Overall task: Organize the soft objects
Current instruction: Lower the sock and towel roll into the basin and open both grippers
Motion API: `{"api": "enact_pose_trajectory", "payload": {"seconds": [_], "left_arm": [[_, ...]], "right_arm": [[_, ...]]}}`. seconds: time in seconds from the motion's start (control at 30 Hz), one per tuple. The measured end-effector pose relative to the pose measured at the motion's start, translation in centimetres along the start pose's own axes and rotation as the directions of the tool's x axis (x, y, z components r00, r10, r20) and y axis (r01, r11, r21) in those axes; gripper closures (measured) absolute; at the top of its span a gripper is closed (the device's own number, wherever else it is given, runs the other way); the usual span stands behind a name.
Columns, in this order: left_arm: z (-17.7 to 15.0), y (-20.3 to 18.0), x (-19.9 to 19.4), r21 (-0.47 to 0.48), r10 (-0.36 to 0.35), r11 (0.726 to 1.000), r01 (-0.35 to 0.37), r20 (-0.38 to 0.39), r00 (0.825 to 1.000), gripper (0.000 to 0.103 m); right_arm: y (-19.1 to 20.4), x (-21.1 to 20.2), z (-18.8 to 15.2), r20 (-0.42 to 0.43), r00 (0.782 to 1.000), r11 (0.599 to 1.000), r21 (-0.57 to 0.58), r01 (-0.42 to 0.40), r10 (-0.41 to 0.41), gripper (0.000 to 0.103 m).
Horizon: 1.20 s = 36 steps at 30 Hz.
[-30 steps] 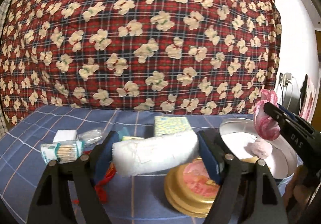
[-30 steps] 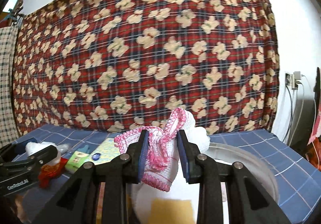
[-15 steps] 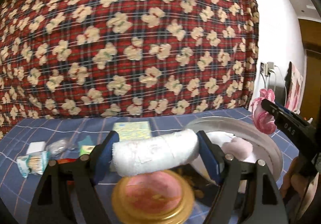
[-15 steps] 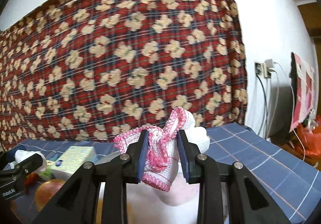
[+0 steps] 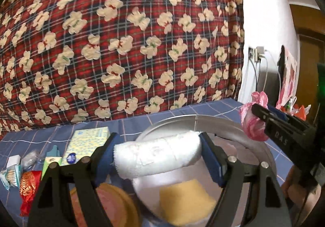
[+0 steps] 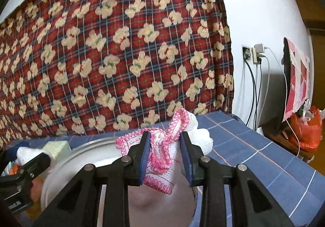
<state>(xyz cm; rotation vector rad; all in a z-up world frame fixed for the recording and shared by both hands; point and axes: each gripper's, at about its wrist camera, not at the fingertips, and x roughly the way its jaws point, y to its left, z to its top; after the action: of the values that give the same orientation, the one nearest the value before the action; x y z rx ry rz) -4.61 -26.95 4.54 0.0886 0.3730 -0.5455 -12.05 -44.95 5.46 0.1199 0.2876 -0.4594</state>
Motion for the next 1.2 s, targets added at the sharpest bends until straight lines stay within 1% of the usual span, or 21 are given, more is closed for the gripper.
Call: {"api": "enact_pose_trajectory", "payload": {"seconds": [0.13, 0.27, 0.4, 0.5, 0.53, 0.57, 0.6, 0.63, 0.67, 0.73, 0.8, 0.87, 1.03, 1.2], "left_arm": [[0.0, -1.1, 2.1, 0.008, 0.041, 0.999, -0.041, -0.055, 0.998, 0.024], [-0.5, -1.4, 3.5, 0.011, 0.048, 0.999, -0.048, -0.097, 0.994, 0.024], [-0.8, -1.5, 4.3, 0.017, 0.060, 0.998, -0.058, -0.122, 0.991, 0.024], [-0.7, -1.5, 4.4, 0.017, 0.056, 0.998, -0.055, -0.128, 0.990, 0.022], [-0.6, -1.6, 4.3, 0.022, 0.057, 0.998, -0.054, -0.125, 0.991, 0.021], [-0.6, -1.7, 4.3, 0.030, 0.069, 0.997, -0.066, -0.121, 0.990, 0.014], [-0.6, -1.8, 4.1, 0.035, 0.076, 0.997, -0.072, -0.116, 0.990, 0.004], [-0.5, -1.9, 3.8, 0.037, 0.078, 0.997, -0.074, -0.101, 0.992, 0.000], [-0.4, -1.9, 3.5, 0.040, 0.078, 0.996, -0.075, -0.085, 0.993, 0.000], [-0.2, -2.3, 2.9, 0.064, 0.089, 0.994, -0.086, -0.056, 0.994, 0.000], [-0.2, -2.4, 2.6, 0.078, 0.100, 0.992, -0.097, -0.040, 0.994, 0.000], [-0.1, -2.2, 2.3, 0.065, 0.105, 0.993, -0.103, -0.028, 0.994, 0.000], [0.0, -1.2, 1.6, 0.012, 0.093, 0.996, -0.092, -0.010, 0.996, 0.000], [0.2, -0.8, 0.1, 0.006, 0.100, 0.995, -0.100, 0.037, 0.994, 0.000]], "right_arm": [[0.0, 0.8, -0.5, -0.047, 0.999, 1.000, -0.014, -0.021, 0.020, 0.070], [0.9, 1.6, -1.0, -0.098, 0.994, 0.998, -0.049, -0.050, 0.045, 0.070], [1.7, 1.9, -1.3, -0.119, 0.991, 0.995, -0.075, -0.070, 0.061, 0.068], [1.8, 2.1, -1.5, -0.136, 0.988, 0.994, -0.074, -0.082, 0.071, 0.055], [1.8, 2.2, -1.5, -0.141, 0.987, 0.994, -0.067, -0.086, 0.076, 0.047], [1.7, 2.1, -1.4, -0.138, 0.987, 0.994, -0.057, -0.094, 0.086, 0.035], [1.6, 2.0, -1.4, -0.131, 0.988, 0.994, -0.049, -0.095, 0.088, 0.027], [1.5, 1.7, -1.2, -0.116, 0.989, 0.995, -0.037, -0.096, 0.091, 0.018], [1.4, 1.5, -1.2, -0.104, 0.989, 0.994, -0.026, -0.104, 0.100, 0.017], [1.1, 0.6, -0.9, -0.053, 0.992, 0.994, -0.006, -0.113, 0.112, 0.017], [1.0, 0.1, -0.7, -0.018, 0.994, 0.995, -0.006, -0.104, 0.104, 0.017], [0.9, -0.5, -0.6, 0.015, 0.995, 0.995, -0.002, -0.103, 0.103, 0.017], [0.9, -1.5, -0.3, 0.069, 0.993, 0.996, -0.004, -0.093, 0.093, 0.017], [0.6, -2.4, -0.2, 0.129, 0.989, 0.998, 0.001, -0.070, 0.069, 0.017]]}}
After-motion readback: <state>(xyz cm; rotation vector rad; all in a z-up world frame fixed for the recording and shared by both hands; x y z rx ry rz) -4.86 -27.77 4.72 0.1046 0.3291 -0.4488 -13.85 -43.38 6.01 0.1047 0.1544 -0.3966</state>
